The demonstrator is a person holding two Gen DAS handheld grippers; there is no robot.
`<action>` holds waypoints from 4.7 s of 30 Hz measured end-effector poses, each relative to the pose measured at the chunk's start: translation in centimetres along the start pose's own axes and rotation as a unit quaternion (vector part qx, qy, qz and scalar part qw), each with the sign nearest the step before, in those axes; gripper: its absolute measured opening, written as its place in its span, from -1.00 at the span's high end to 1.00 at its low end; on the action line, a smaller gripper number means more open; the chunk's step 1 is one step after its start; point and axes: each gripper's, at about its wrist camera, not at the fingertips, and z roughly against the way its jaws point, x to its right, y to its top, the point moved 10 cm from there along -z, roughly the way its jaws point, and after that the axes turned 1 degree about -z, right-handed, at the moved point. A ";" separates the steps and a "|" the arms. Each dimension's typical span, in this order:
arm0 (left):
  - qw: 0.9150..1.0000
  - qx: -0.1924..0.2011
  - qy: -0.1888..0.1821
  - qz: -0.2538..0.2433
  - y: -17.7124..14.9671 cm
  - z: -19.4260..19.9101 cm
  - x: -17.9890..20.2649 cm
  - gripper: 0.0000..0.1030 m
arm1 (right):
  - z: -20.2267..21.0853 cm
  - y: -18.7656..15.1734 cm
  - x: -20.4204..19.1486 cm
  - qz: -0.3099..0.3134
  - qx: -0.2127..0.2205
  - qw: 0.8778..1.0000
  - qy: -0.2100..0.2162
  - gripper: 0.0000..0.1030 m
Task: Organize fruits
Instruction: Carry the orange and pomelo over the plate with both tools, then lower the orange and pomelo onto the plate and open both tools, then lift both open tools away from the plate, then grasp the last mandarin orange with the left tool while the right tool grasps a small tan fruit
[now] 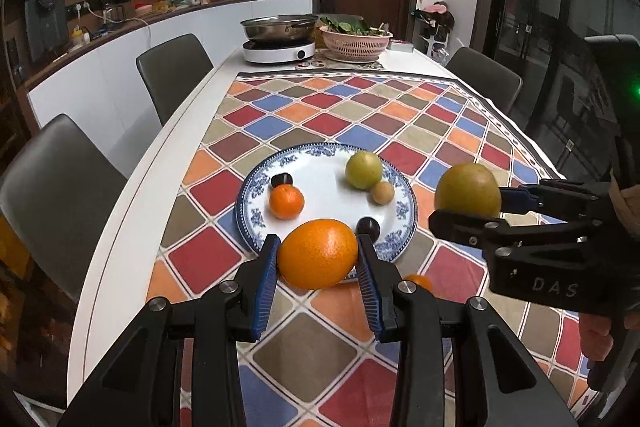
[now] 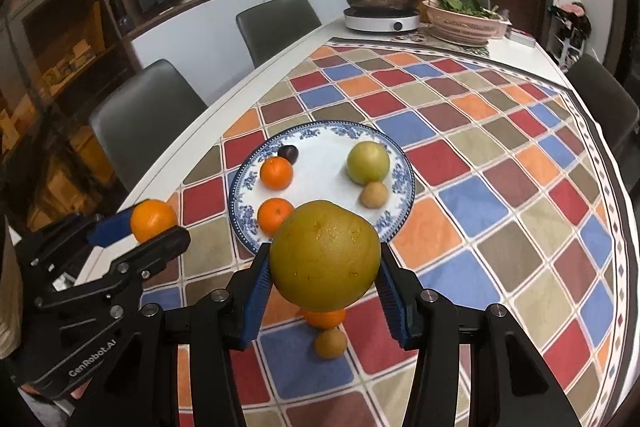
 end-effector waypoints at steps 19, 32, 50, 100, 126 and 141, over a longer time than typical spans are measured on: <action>0.998 -0.056 -0.034 0.002 1.3 -7.6 -1.5 0.27 | -6.2 2.4 0.8 0.014 -0.055 0.998 -0.010 0.03; 0.994 -0.103 -0.037 0.005 2.8 -12.5 -2.0 0.27 | -10.1 3.1 2.1 -0.001 -0.091 0.996 0.007 0.02; 0.993 -0.115 -0.030 -0.020 2.3 -12.6 -2.0 -0.11 | -11.3 2.7 3.2 -0.019 -0.098 0.995 0.008 -0.02; 0.998 -0.053 0.039 -0.001 -7.0 0.5 -0.1 -0.34 | -1.2 -7.2 0.4 0.023 -0.050 0.998 -0.021 -0.08; 0.995 -0.094 0.029 0.010 -9.8 -2.0 0.1 -0.34 | -5.7 -9.7 0.2 0.030 -0.103 0.994 -0.012 0.44; 0.995 -0.083 -0.024 -0.040 -7.5 -3.6 4.6 -0.34 | -2.6 -9.1 3.6 -0.004 -0.061 0.997 -0.041 0.44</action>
